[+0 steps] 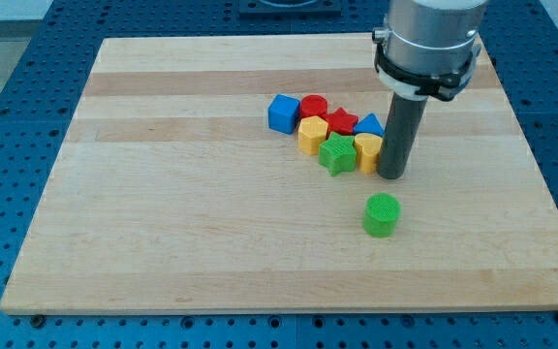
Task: Push the green circle towards the yellow heart
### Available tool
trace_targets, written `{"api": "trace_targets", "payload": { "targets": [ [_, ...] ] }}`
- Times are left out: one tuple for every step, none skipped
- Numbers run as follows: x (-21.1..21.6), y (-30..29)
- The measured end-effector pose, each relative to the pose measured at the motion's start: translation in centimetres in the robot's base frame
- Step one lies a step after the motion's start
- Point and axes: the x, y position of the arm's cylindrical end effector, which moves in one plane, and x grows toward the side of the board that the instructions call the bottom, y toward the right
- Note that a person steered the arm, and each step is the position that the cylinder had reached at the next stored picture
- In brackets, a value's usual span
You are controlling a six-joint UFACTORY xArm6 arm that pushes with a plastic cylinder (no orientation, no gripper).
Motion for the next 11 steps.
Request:
{"api": "trace_targets", "payload": {
  "targets": [
    [0.2,0.7],
    [1.4,5.4],
    [4.4,7.3],
    [7.8,6.7],
    [10.4,4.2],
    [11.8,0.9],
    [11.5,-2.6],
    [9.9,-3.6],
    [8.0,-3.5],
    [6.1,-3.2],
    [4.2,-2.9]
  ]
}}
